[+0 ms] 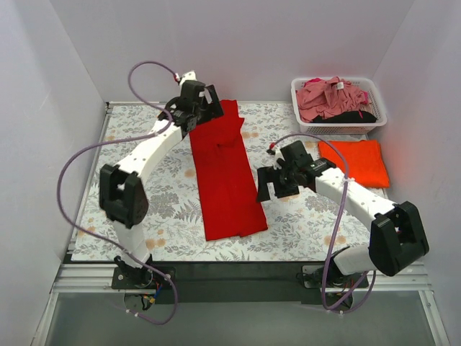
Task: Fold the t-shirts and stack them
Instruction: Fold the tshirt
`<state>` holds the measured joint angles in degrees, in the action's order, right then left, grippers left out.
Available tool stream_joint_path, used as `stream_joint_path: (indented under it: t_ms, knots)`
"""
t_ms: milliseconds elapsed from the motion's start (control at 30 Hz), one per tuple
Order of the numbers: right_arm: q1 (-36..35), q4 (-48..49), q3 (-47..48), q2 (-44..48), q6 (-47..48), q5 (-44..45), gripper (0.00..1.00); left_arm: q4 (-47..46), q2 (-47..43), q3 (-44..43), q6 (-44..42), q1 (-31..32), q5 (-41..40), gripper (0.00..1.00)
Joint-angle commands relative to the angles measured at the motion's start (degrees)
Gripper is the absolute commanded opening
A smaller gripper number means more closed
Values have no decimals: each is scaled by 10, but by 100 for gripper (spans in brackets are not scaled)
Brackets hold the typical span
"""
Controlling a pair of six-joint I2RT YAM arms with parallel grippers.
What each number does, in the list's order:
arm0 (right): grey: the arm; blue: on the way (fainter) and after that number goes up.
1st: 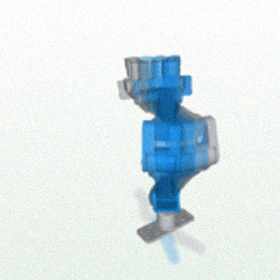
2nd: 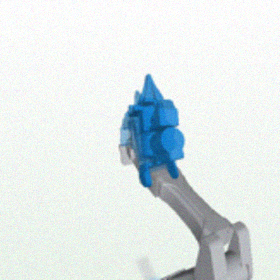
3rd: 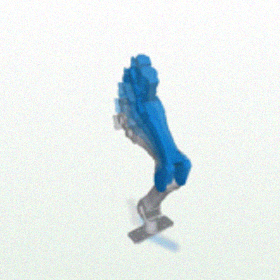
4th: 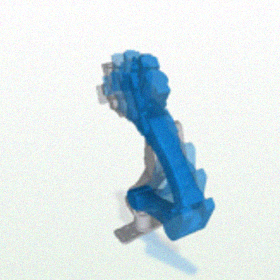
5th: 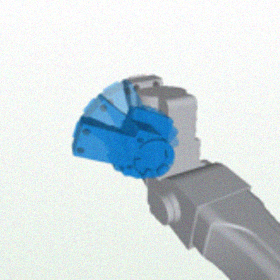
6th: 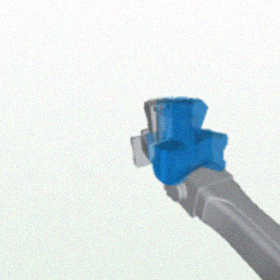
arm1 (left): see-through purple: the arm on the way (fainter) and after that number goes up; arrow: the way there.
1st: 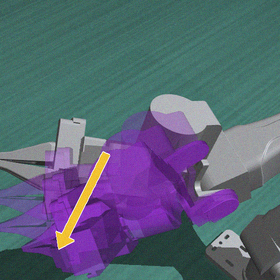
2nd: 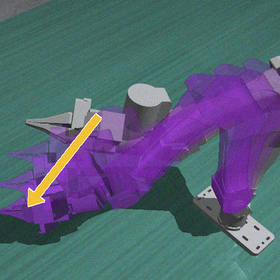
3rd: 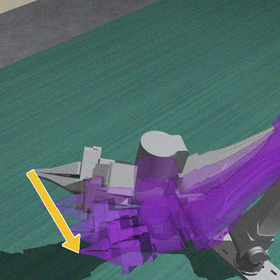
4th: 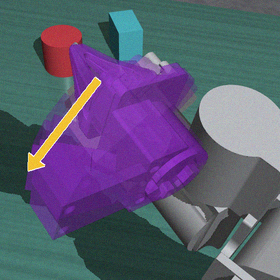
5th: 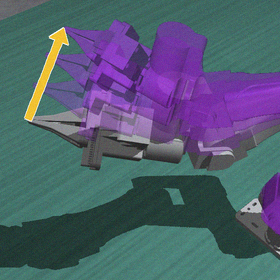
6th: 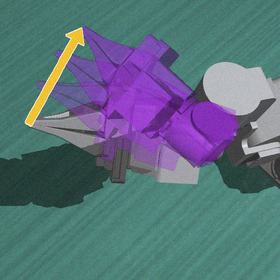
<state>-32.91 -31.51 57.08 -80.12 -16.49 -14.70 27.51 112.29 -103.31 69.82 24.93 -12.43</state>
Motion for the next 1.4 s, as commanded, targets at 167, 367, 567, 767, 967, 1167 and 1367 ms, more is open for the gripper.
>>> stream_joint_path:
  t_ms: [167, 367, 567, 767, 967, 1167, 1367]
  knots:
    - [29, 57, -117, 34, -39, -69, 98, 45, -302, 362, 85, 19, 27, 85]
    - [28, 112, -170, 35, -75, -83, 81, 94, -433, 533, 151, 64, 95, 83]
    - [28, 160, -188, 17, -95, -101, 68, 66, -467, 625, 226, 99, 154, 75]
    - [27, 170, -191, -9, -96, -115, 58, 45, -415, 638, 247, 122, 180, 70]
    - [18, 171, -214, -35, -97, -130, 50, 47, -389, 653, 258, 138, 192, 69]
    - [16, 172, -236, -47, -91, -126, 45, 60, -382, 667, 258, 146, 202, 69]
    - [16, 181, -238, -50, -88, -131, 20, 62, -371, 680, 255, 155, 218, 68]
